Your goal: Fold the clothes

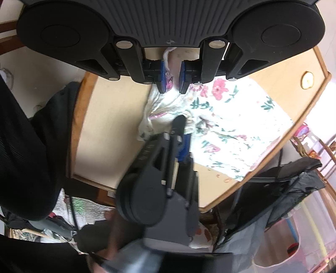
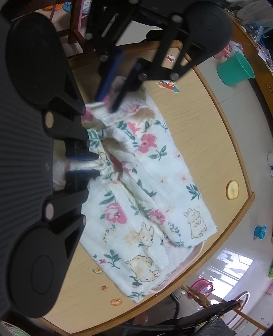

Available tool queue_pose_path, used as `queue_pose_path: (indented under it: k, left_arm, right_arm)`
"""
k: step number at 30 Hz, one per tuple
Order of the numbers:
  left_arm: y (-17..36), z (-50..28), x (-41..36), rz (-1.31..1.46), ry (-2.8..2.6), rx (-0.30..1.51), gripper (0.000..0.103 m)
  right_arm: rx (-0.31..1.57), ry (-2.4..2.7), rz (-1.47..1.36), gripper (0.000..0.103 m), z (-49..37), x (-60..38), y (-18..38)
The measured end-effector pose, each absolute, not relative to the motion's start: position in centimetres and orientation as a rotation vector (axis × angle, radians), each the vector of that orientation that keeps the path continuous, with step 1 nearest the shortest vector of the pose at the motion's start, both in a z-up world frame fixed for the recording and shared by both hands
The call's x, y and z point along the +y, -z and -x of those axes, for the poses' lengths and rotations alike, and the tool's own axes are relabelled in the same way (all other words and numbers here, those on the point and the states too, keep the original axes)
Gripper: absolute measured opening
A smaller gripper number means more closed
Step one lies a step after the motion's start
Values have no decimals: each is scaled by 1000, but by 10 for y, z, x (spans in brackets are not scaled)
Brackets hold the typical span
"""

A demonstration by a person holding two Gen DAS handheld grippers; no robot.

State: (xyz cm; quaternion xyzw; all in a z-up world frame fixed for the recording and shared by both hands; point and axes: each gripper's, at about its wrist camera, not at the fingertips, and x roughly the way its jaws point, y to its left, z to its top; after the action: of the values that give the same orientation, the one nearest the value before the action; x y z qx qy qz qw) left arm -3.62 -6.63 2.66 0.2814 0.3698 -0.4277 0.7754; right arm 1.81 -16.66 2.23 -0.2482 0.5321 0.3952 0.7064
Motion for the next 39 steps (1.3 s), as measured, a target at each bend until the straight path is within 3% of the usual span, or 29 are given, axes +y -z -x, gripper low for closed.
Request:
queue_pose_path:
  k: [5, 12, 18, 24, 29, 31, 33, 39]
  left_arm:
    - [-28, 29, -67, -614, 920, 818, 8]
    - [-28, 23, -71, -606, 926, 822, 8]
    - [-26, 18, -74, -607, 928, 826, 8]
    - [-26, 18, -73, -602, 923, 831, 8]
    - [-26, 15, -73, -600, 920, 828, 9]
    - [-26, 13, -73, -594, 919, 835, 12]
    - [-27, 13, -72, -588, 917, 836, 18]
    - [-38, 20, -62, -567, 907, 794, 21]
  right_arm:
    - [1133, -887, 609, 14, -8, -165, -30]
    - [1008, -893, 676, 32, 11, -175, -65]
    - [931, -984, 716, 32, 41, -164, -88]
    - [957, -1006, 831, 31, 59, -139, -63]
    - [1001, -967, 836, 23, 53, -135, -44]
    - [1004, -954, 819, 4, 49, -135, -40]
    - [1016, -940, 782, 4, 45, -140, -41]
    - [1007, -890, 725, 4, 33, -152, -50]
